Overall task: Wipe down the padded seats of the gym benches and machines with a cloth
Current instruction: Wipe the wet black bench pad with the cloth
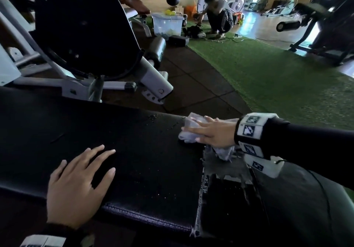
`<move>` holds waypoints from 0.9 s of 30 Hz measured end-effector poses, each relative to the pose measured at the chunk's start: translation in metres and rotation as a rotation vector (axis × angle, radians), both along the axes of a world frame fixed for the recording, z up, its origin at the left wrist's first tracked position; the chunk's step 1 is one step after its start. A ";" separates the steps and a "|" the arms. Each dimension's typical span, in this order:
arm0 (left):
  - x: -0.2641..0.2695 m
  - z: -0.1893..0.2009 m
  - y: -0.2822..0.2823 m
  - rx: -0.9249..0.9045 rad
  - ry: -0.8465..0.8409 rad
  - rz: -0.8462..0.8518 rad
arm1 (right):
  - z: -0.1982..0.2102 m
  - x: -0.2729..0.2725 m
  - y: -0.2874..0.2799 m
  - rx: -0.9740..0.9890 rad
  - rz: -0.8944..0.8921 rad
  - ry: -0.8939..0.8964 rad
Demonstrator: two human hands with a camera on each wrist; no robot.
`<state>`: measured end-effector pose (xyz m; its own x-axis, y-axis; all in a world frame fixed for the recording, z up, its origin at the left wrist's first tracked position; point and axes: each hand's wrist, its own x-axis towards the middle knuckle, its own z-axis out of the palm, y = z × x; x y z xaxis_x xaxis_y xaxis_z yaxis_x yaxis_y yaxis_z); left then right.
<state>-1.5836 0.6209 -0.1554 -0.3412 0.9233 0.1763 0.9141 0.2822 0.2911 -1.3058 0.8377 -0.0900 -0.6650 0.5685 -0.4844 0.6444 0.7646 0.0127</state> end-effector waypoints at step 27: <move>0.000 -0.005 -0.001 0.051 0.006 0.000 | 0.000 0.026 -0.028 -0.048 0.103 -0.003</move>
<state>-1.5833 0.6199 -0.1599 -0.3404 0.9129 0.2253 0.9158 0.2675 0.2997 -1.2800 0.8099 -0.0898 -0.7170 0.4733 -0.5117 0.5625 0.8264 -0.0239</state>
